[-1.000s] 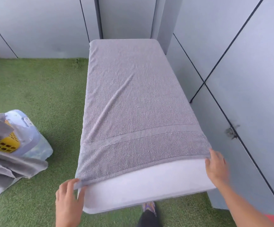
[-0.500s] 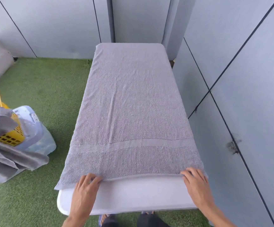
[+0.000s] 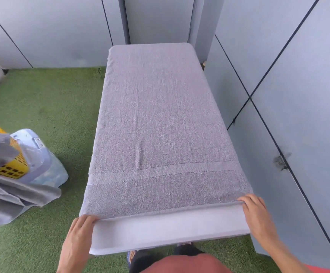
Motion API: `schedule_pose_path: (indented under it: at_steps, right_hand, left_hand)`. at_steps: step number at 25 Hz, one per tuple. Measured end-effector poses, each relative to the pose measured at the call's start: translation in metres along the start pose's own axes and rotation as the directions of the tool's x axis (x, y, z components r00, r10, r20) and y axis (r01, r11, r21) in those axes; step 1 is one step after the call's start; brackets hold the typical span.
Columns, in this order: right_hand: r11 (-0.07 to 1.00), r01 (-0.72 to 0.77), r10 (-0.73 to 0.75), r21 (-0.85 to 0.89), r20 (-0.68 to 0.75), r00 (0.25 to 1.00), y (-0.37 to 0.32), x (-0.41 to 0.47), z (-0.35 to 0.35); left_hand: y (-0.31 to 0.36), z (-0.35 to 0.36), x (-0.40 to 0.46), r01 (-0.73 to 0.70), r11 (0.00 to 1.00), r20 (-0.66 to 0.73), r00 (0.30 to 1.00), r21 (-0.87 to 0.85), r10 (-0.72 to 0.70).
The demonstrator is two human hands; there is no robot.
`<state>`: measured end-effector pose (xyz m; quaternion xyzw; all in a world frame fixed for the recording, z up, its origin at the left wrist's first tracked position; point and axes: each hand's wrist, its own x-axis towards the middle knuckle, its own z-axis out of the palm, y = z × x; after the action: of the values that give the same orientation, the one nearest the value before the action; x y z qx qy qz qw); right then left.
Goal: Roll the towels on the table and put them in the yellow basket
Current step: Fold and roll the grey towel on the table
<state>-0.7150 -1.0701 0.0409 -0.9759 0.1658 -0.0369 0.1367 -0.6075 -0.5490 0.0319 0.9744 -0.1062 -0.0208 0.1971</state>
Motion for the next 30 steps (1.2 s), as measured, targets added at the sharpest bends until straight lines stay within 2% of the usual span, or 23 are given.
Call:
schedule_pose_path:
  at_steps: [3,8,12,15,17,19,21,22,25,30]
  right_hand:
    - [0.998,0.048,-0.047,0.029,-0.011,0.999,0.007,-0.001,-0.004]
    - [0.999,-0.002,0.000,0.034,0.052,0.999,0.009,0.008,-0.008]
    - [0.998,0.019,-0.035,0.068,0.245,0.969,0.031,0.008,-0.021]
    - [0.991,-0.101,0.045,0.093,0.474,0.879,0.030,0.035,-0.038]
    - [0.971,-0.213,0.127,0.104,0.530,0.839,0.023,0.051,-0.039]
    - [0.951,-0.290,0.214,0.107,0.451,0.867,0.016,0.055,-0.038]
    - [0.968,-0.246,0.224,0.051,0.274,0.935,0.010,0.046,-0.036]
    - [0.975,-0.216,0.199,0.053,0.229,0.953,0.006,0.038,-0.033]
    - [0.981,-0.140,0.110,0.132,0.214,0.971,-0.003,0.013,-0.027]
    - [0.997,-0.080,0.078,0.001,0.172,0.982,0.009,0.010,-0.024]
  left_hand:
    - [-0.005,-0.006,0.000,-0.020,0.999,0.075,0.997,-0.026,0.022]
    - [0.003,-0.011,0.011,-0.060,0.998,0.074,0.995,-0.007,0.060]
    - [-0.009,-0.020,0.008,0.042,0.996,0.177,0.984,-0.075,-0.028]
    - [-0.013,-0.023,0.034,0.161,0.980,0.298,0.947,-0.113,-0.121]
    - [-0.009,-0.025,0.049,0.243,0.961,0.335,0.923,-0.128,-0.189]
    - [-0.001,-0.024,0.051,0.196,0.980,0.202,0.961,-0.021,-0.188]
    - [0.005,-0.019,0.038,0.091,0.991,0.094,0.990,0.099,-0.101]
    - [0.007,-0.014,0.029,0.047,0.992,0.083,0.995,0.118,-0.057]
    - [0.009,0.003,0.008,-0.025,0.993,0.036,0.999,0.114,0.021]
    - [0.013,0.001,0.002,-0.055,0.990,0.019,0.998,0.128,0.053]
